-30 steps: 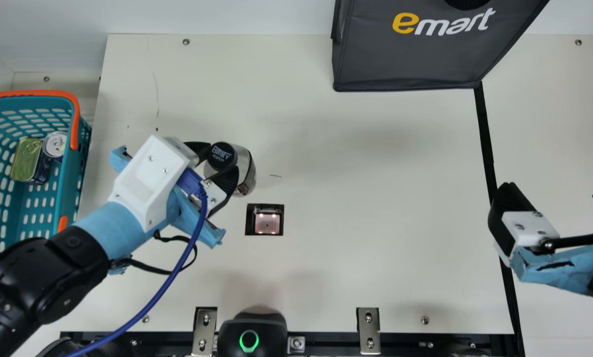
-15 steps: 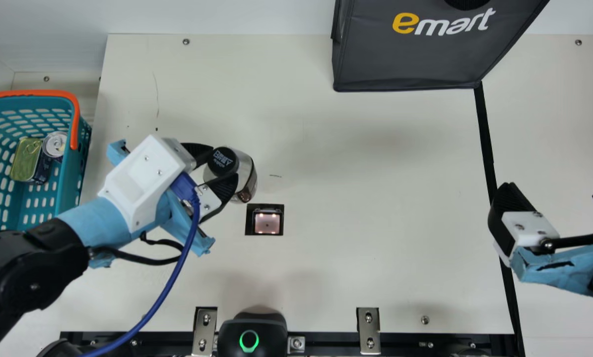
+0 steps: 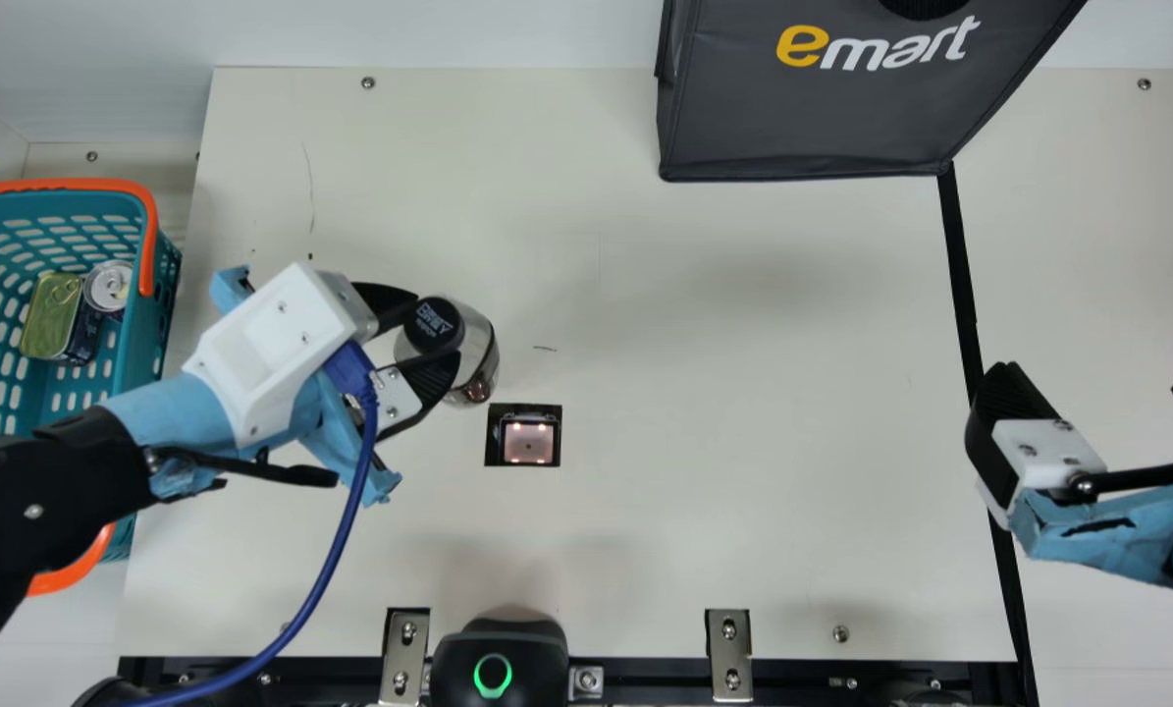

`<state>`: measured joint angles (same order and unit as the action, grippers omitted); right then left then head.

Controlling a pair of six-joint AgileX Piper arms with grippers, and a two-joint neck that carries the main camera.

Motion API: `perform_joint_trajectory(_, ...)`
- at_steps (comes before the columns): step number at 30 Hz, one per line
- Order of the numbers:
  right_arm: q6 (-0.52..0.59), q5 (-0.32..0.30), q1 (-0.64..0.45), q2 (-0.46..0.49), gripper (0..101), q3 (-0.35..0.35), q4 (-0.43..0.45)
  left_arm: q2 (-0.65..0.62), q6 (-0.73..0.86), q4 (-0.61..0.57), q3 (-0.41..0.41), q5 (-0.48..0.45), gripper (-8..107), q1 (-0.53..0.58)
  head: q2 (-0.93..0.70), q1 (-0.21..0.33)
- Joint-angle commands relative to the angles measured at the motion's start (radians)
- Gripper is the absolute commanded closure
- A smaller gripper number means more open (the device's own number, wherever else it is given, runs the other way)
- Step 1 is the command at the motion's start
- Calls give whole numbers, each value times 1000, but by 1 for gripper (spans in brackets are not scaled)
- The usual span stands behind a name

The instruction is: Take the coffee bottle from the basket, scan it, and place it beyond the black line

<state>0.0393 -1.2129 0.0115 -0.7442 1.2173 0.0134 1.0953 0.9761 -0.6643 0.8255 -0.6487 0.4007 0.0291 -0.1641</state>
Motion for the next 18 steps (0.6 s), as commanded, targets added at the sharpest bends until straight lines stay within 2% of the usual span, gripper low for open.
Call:
perform_joint_trajectory(1,0,0,0,0,11,0,0,2,29,-22,-4,-5,89,-2,-2,26)
perform_joint_trajectory(9,0,0,0,0,11,0,0,7,75,-67,-18,-7,89,18,-2,26)
perform_joint_trajectory(11,0,0,0,0,11,0,0,83,105,-95,18,26,89,36,-2,26)
perform_joint_trajectory(18,0,0,0,0,11,0,0,112,135,-139,12,56,89,77,-2,26)
